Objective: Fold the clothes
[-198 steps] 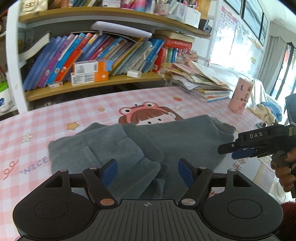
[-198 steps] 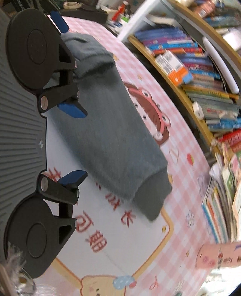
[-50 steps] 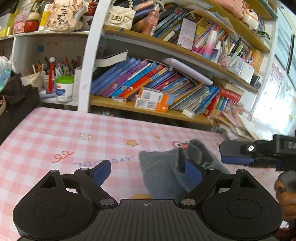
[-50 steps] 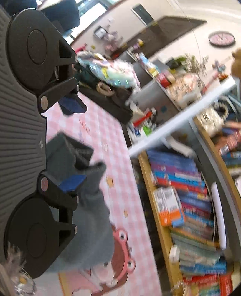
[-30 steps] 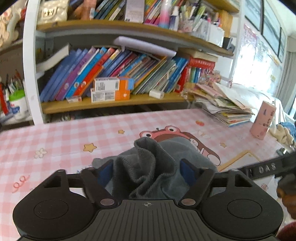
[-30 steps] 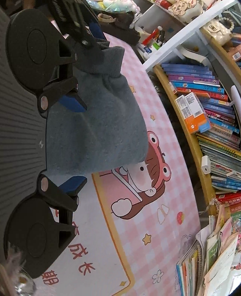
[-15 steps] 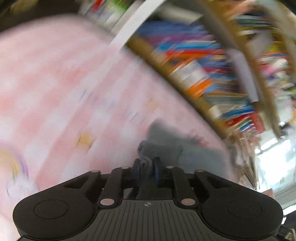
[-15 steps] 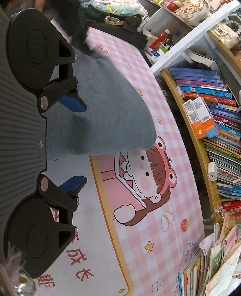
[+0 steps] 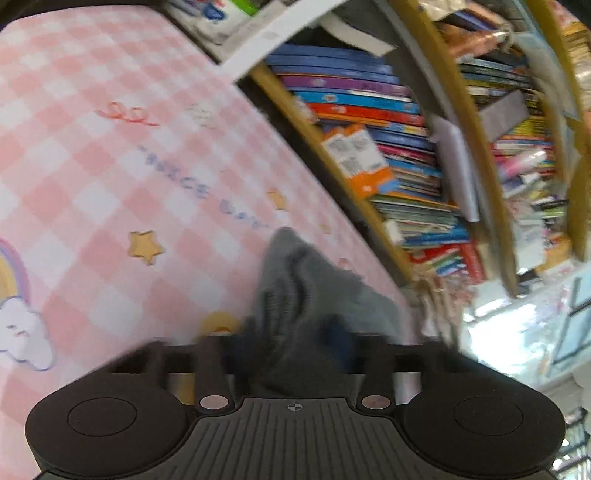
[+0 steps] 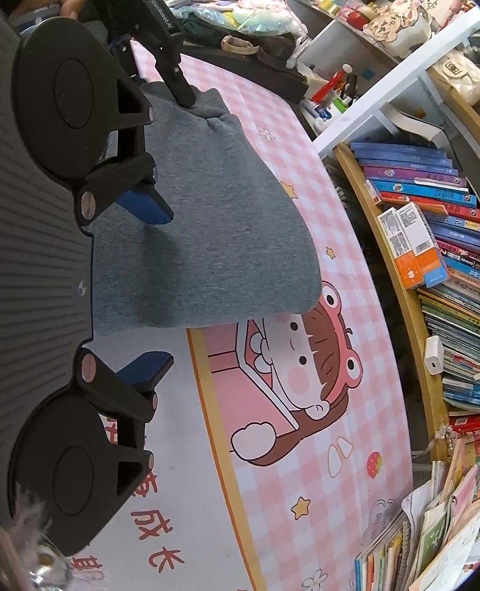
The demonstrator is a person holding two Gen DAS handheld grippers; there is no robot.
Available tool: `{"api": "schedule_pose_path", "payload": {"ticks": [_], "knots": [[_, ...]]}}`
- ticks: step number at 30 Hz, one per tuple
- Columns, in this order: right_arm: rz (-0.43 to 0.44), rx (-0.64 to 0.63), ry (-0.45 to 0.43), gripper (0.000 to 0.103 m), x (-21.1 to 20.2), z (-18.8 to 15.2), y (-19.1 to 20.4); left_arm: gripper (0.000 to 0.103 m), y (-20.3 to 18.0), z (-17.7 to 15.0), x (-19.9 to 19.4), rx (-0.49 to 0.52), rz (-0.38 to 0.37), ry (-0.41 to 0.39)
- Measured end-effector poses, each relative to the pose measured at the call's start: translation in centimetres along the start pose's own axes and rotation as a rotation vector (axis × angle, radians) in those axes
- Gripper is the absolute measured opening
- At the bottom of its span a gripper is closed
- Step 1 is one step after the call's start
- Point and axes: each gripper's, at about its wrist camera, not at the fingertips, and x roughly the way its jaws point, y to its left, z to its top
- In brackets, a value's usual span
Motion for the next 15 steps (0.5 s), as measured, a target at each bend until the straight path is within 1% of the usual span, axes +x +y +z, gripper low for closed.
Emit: {"api": "schedule_pose_path", "payload": {"ticks": [2, 3, 4, 5, 6, 7, 8, 9, 10, 11, 13, 15], "knots": [[-0.002, 0.0, 0.005, 0.074, 0.0, 0.0, -0.1, 0.014, -0.6, 0.3, -1.2, 0.013, -0.072, -0.058], [-0.001, 0.0, 0.004, 0.074, 0.0, 0.0, -0.1, 0.014, -0.7, 0.4, -1.8, 0.015, -0.096, -0.088], [0.001, 0.0, 0.002, 0.075, 0.0, -0.1, -0.1, 0.014, -0.6, 0.5, -2.0, 0.009, -0.081, -0.109], [0.002, 0.0, 0.002, 0.075, 0.0, -0.1, -0.1, 0.014, -0.2, 0.6, -1.7, 0.006, -0.028, -0.104], [0.003, 0.0, 0.003, 0.075, 0.0, -0.1, -0.1, 0.014, 0.3, 0.5, -1.2, 0.009, 0.041, -0.078], [0.003, 0.0, 0.004, 0.075, 0.0, -0.1, -0.2, 0.015, 0.8, 0.3, -0.6, 0.009, 0.092, -0.047], [0.004, 0.001, 0.005, 0.075, 0.1, -0.1, -0.2, 0.017, 1.3, 0.0, 0.1, 0.005, 0.112, -0.007], [0.004, 0.001, 0.005, 0.075, 0.1, -0.1, -0.2, 0.022, 1.6, -0.2, 0.4, -0.001, 0.126, 0.014], [0.001, 0.0, 0.006, 0.075, 0.1, 0.0, -0.2, 0.023, 1.5, -0.3, 0.2, -0.001, 0.126, 0.002], [0.0, -0.001, 0.006, 0.075, 0.0, 0.0, -0.2, 0.025, 1.1, -0.1, -0.2, 0.011, 0.119, -0.012], [0.0, -0.002, 0.005, 0.075, 0.0, 0.0, -0.3, 0.038, 0.3, 0.2, -0.9, 0.038, 0.117, -0.041], [0.001, -0.005, 0.008, 0.075, 0.1, 0.0, -0.2, 0.07, -0.2, 0.5, -1.4, 0.047, 0.095, -0.065]]}}
